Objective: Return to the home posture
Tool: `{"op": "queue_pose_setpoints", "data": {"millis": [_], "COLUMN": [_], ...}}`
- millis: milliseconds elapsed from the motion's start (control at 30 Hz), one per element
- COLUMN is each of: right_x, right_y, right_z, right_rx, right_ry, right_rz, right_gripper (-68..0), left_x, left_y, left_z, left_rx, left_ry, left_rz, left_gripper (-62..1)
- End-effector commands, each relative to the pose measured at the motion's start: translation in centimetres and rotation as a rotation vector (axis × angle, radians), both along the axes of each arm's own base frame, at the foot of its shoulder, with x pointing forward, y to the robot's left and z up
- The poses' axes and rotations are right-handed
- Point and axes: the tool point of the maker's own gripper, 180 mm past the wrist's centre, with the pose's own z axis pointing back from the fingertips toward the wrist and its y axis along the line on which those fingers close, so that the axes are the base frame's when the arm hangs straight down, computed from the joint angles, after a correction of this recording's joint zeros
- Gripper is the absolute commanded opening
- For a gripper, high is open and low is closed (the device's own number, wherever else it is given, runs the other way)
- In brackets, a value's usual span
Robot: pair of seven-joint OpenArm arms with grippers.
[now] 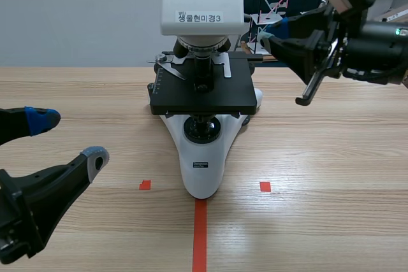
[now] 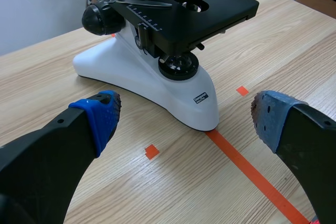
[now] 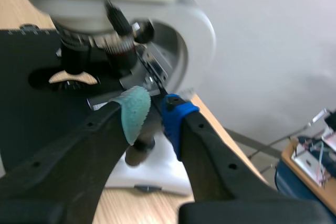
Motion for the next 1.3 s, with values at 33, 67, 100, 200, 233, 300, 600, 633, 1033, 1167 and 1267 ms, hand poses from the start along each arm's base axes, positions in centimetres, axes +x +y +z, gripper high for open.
{"op": "queue_pose_setpoints", "data": {"millis": [33, 67, 100, 200, 233, 300, 600, 633, 1033, 1167, 1267], "right_x": [-1.0, -1.4, -1.9, -3.4, -3.9, -5.0, -9.3, -9.7, -12.7, -12.7, -12.7], "right_y": [-1.9, -2.6, -3.2, -4.7, -5.1, -5.5, -4.7, -4.7, -4.3, -4.3, -4.3], "right_z": [0.8, 0.9, 1.0, 1.2, 1.4, 1.4, 0.0, -0.1, -2.0, -2.0, -1.9], "right_rx": [0.049, 0.062, 0.073, 0.103, 0.119, 0.150, 0.192, 0.197, 0.207, 0.206, 0.207], "right_ry": [-0.034, -0.044, -0.048, -0.071, -0.076, -0.078, -0.028, -0.022, 0.065, 0.066, 0.062], "right_rz": [-0.053, -0.078, -0.095, -0.158, -0.183, -0.209, -0.279, -0.292, -0.330, -0.330, -0.329], "right_gripper": [-44.8, -40.2, -35.1, -20.5, -17.7, -16.0, -11.0, -11.0, -11.1, -11.1, -11.1], "left_x": [-0.1, -0.1, -0.1, -0.1, -0.1, -0.1, -0.1, -0.1, -0.1, -0.1, -0.1], "left_y": [-0.2, -0.2, -0.2, -0.2, -0.2, -0.2, -0.2, -0.2, -0.2, -0.2, -0.2], "left_z": [0.3, 0.3, 0.3, 0.3, 0.3, 0.3, 0.3, 0.3, 0.3, 0.3, 0.3], "left_rx": [-0.021, -0.021, -0.021, -0.021, -0.021, -0.021, -0.021, -0.021, -0.021, -0.021, -0.021], "left_ry": [-0.007, -0.007, -0.007, -0.007, -0.007, -0.007, -0.007, -0.007, -0.007, -0.007, -0.007], "left_rz": [0.001, 0.001, 0.001, 0.001, 0.001, 0.001, 0.001, 0.001, 0.001, 0.001, 0.001], "left_gripper": [-8.0, -8.0, -8.0, -8.0, -8.0, -8.0, -8.0, -8.0, -8.0, -8.0, -8.0]}}
